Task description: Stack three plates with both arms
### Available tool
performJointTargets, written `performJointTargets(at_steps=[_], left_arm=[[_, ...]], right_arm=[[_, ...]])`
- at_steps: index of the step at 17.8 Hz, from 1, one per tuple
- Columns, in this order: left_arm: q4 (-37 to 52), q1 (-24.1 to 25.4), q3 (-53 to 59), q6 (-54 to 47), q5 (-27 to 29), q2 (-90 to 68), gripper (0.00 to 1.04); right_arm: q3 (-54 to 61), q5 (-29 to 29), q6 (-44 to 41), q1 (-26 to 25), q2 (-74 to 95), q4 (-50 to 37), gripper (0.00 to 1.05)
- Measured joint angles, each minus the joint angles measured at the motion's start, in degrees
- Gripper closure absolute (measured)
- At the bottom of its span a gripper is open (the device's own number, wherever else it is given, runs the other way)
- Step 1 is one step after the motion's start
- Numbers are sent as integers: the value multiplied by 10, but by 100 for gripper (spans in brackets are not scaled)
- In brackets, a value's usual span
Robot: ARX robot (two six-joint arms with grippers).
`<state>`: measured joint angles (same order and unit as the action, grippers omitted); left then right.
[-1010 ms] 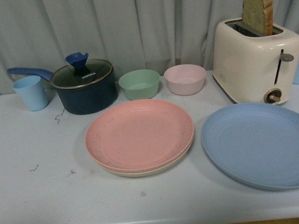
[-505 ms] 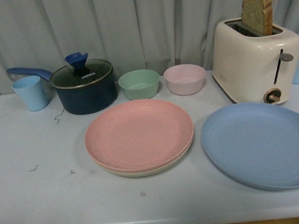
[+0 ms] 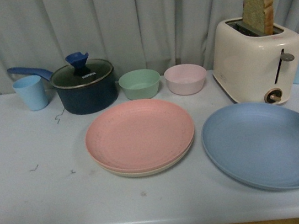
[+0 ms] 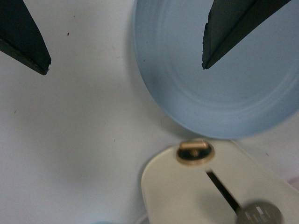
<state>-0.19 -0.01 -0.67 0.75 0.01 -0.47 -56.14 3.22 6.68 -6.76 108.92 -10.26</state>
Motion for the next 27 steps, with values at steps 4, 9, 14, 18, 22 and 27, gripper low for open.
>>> performJointTargets(at_steps=[4,9,14,18,22,27], left_arm=[[0,0,0,0,0,0,7],[0,0,0,0,0,0,7],[0,0,0,0,0,0,7],[0,0,0,0,0,0,7],[0,0,0,0,0,0,7],[0,0,0,0,0,0,7]], right_arm=[[-24,-43,0,47,70,52,6],[-28,-62,20,56,97,62,6],[-26,-65,28,52,111,51,29],[-24,-67,27,48,111,50,67],[25,-32,40,36,52,14,102],[107,31,47,40,-151,28,102]])
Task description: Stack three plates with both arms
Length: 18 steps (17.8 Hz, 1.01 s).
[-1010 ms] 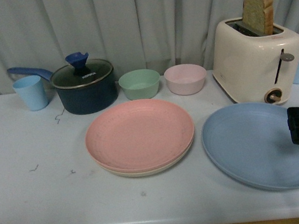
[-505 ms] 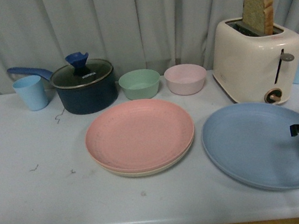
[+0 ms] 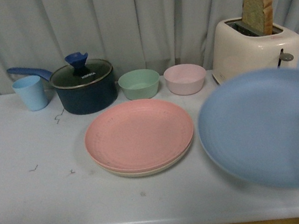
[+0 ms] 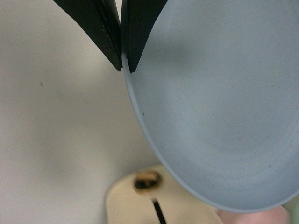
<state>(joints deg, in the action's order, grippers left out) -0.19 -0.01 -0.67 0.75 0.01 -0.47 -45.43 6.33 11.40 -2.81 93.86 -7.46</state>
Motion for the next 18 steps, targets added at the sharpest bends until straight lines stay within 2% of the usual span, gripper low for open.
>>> performJointTargets(at_steps=[4,9,14,18], left_arm=[[0,0,0,0,0,0,7],[0,0,0,0,0,0,7],[0,0,0,0,0,0,7],[0,0,0,0,0,0,7]], right_arm=[[-129,26,82,75,58,3,102],[-312,-4,144,162,237,89,102],[-366,-16,166,194,280,116,102],[-418,-52,187,219,340,165,102]])
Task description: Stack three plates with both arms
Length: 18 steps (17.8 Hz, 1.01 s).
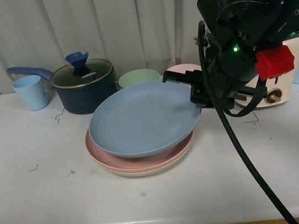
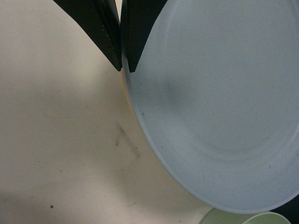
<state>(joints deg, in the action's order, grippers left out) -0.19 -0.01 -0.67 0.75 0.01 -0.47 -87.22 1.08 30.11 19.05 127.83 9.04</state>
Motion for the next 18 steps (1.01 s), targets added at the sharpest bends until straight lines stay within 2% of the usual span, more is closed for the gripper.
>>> performJointTargets(at_steps=[1,2,5,7,9,10,11,13,17,18], left_arm=[[0,0,0,0,0,0,7],[0,0,0,0,0,0,7],[0,0,0,0,0,0,7],[0,0,0,0,0,0,7],[0,0,0,0,0,0,7],[0,0,0,0,0,0,7],[0,0,0,0,0,0,7],[0,0,0,0,0,0,7],[0,0,0,0,0,0,7],[0,0,0,0,0,0,7]], right_arm=[[-9,3,4,4,8,2,102],[-1,6,5,9,6,-5,60],[54,16,12,-15,-72,-67,23],[118,36,12,-27,-177,-130,4],[194,59,-8,-38,-299,-203,7],[255,-28,-65,-38,-342,-328,17],[339,-104,-157,-49,-411,-405,30],[486,-122,-259,-89,-570,-406,55],[675,-70,-297,-134,-779,-391,104],[702,-66,-297,-141,-805,-397,103]])
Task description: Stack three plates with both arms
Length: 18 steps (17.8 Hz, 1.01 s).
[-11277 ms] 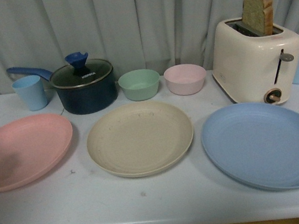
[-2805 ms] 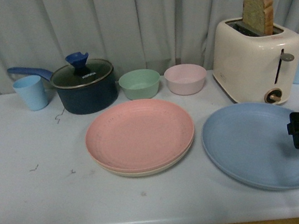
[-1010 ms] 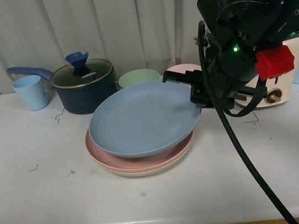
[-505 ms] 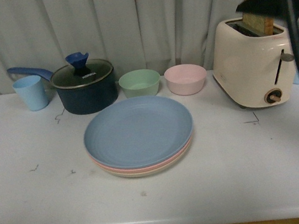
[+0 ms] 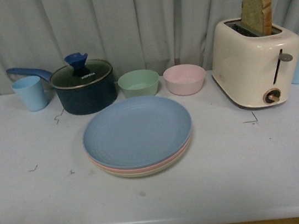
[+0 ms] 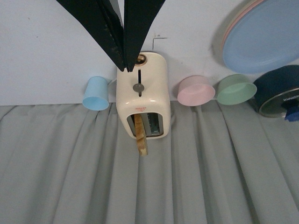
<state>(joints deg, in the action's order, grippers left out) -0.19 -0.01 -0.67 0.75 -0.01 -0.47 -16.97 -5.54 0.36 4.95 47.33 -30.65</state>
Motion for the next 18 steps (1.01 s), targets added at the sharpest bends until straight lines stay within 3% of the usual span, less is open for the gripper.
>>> performJointTargets(at_steps=[3,18], left_arm=[[0,0,0,0,2,0,7],[0,0,0,0,0,0,7]], right_arm=[[61,50,0,-54,-57,2,103],[143,54,0,-50,-229,90,103]])
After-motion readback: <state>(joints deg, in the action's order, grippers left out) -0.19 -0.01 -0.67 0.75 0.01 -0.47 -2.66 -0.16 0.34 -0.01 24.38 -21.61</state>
